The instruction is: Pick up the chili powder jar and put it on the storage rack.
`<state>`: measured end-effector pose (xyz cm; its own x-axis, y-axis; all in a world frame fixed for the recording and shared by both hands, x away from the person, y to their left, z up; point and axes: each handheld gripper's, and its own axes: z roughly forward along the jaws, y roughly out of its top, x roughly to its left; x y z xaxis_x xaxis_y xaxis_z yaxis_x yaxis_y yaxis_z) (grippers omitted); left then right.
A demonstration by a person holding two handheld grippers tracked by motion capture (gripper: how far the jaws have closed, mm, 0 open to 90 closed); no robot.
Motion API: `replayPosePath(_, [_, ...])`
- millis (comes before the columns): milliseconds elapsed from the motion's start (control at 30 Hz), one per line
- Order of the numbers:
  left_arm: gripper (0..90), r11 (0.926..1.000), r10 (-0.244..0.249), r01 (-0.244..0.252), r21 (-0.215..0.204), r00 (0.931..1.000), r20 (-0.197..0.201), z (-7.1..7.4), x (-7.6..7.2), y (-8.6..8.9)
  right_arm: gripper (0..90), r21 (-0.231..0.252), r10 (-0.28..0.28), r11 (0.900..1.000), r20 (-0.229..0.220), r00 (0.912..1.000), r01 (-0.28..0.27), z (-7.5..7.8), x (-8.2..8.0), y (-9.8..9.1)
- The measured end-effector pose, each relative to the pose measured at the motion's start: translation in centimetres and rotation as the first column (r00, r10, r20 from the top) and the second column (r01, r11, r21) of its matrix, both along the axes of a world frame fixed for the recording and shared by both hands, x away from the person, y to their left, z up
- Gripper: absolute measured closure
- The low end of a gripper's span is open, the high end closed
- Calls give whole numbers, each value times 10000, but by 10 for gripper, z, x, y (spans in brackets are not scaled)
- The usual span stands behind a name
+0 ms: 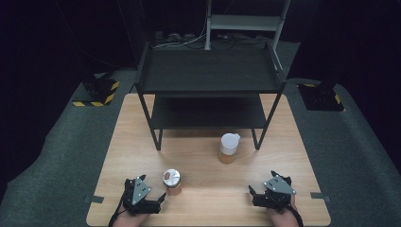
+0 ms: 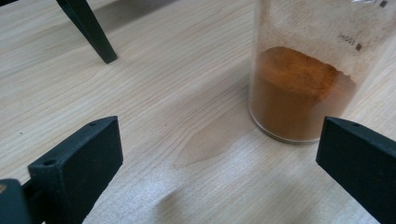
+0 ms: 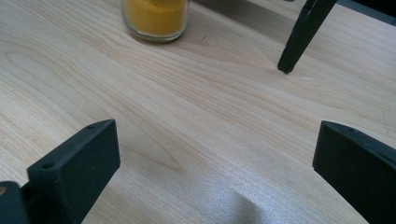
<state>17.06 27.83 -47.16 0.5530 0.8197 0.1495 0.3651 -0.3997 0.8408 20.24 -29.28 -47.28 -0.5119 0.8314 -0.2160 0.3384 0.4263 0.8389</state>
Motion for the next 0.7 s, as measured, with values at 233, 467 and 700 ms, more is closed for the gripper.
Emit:
replayPosePath(233, [7, 9987, -134, 133, -488, 9999, -18, 2, -2, 5, 0, 26, 33, 10000, -8, 10000, -33, 0, 0, -1])
replayPosePath(467, [5, 9975, -280, 288, -647, 9995, 128, 7, -6, 3, 0, -13, 70, 10000, -37, 10000, -70, 0, 1, -1])
replayPosePath(700, [4, 9934, -480, 519, -1022, 9981, 397, 10, -10, 5, 0, -41, 84, 10000, -45, 10000, -84, 1, 1, 0])
